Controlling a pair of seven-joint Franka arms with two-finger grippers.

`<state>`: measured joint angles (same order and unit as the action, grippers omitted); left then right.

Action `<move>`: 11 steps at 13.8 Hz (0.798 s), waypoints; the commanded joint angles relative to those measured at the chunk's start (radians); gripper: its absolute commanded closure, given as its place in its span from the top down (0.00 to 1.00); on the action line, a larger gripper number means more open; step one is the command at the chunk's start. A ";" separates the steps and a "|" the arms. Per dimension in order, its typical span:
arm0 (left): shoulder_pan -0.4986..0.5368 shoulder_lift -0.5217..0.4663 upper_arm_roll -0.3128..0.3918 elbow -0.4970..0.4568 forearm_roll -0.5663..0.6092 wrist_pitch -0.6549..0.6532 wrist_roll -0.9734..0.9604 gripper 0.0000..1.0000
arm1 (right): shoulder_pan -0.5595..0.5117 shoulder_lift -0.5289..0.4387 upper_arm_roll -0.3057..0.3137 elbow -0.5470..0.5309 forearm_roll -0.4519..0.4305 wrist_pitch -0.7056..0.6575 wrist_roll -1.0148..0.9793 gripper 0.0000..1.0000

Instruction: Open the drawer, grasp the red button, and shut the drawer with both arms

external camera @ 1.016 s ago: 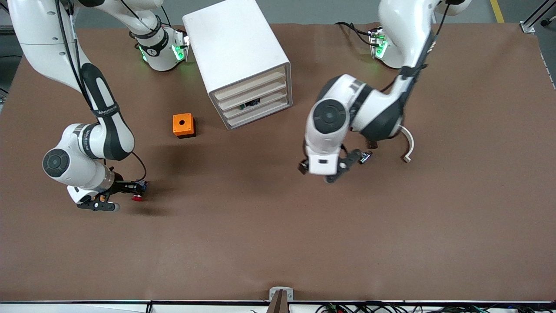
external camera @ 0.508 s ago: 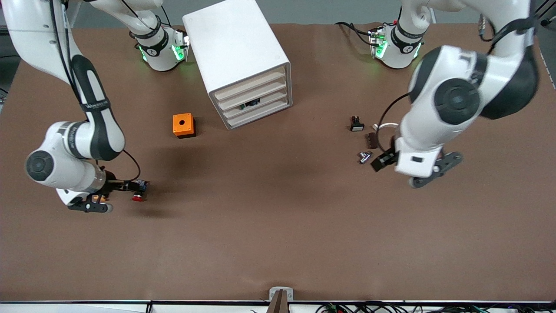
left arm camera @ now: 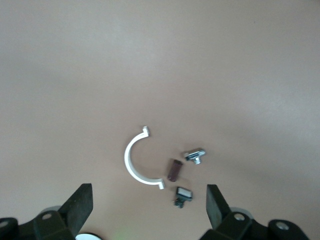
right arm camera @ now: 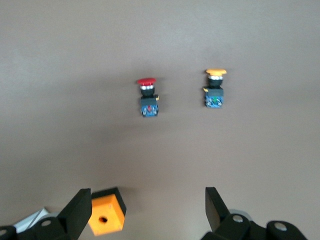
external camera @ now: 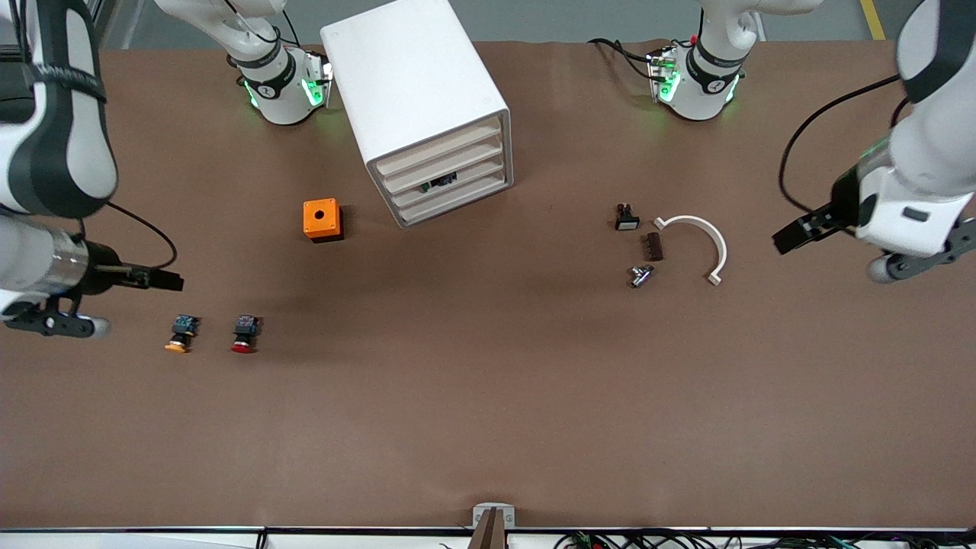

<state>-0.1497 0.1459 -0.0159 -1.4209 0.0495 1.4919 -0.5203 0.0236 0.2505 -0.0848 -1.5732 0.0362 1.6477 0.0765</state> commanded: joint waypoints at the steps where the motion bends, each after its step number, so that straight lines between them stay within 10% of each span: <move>1: 0.099 -0.120 -0.068 -0.127 0.001 0.004 0.144 1.00 | 0.002 -0.077 0.004 -0.004 -0.019 -0.044 0.023 1.00; 11: 0.220 -0.287 -0.157 -0.276 -0.020 0.030 0.316 1.00 | -0.008 -0.116 0.000 0.109 -0.101 -0.179 0.005 1.00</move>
<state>0.0508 -0.1102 -0.1565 -1.6622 0.0457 1.4989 -0.2265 0.0236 0.1310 -0.0878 -1.5372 -0.0371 1.5272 0.0760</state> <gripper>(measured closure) 0.000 0.000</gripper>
